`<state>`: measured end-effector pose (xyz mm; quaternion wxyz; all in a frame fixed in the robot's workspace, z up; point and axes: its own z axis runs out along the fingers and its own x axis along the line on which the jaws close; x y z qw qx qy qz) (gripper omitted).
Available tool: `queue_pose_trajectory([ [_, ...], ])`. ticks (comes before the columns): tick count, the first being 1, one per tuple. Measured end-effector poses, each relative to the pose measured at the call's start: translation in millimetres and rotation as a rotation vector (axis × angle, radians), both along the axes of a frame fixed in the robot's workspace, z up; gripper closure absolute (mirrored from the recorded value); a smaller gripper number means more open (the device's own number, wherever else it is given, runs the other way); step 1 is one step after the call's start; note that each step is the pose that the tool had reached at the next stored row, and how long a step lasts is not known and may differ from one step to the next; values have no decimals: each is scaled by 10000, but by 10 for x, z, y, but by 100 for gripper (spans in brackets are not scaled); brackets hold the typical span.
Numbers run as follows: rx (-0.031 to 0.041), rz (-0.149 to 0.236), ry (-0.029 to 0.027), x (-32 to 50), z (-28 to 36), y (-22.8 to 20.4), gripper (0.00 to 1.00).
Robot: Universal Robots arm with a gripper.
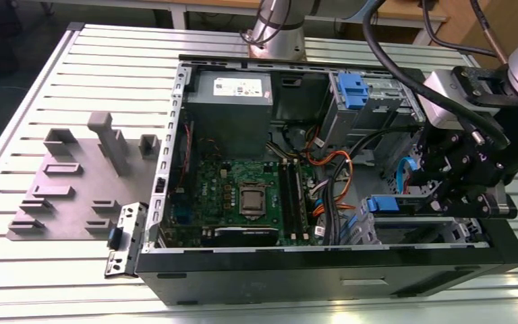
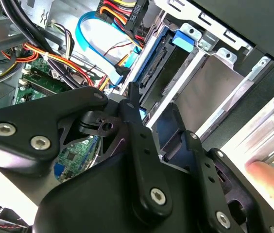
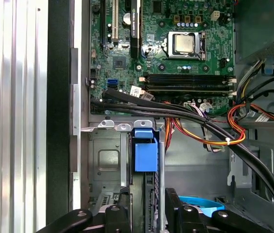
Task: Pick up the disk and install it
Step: 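Insert the first disk wire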
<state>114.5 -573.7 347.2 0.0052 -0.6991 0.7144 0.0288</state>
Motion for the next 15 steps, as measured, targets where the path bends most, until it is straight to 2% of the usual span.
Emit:
queue_pose_trajectory([
  [6, -1, 0, 0, 0, 21, 1, 58],
  [15, 50, 0, 0, 0, 153, 1, 58],
])
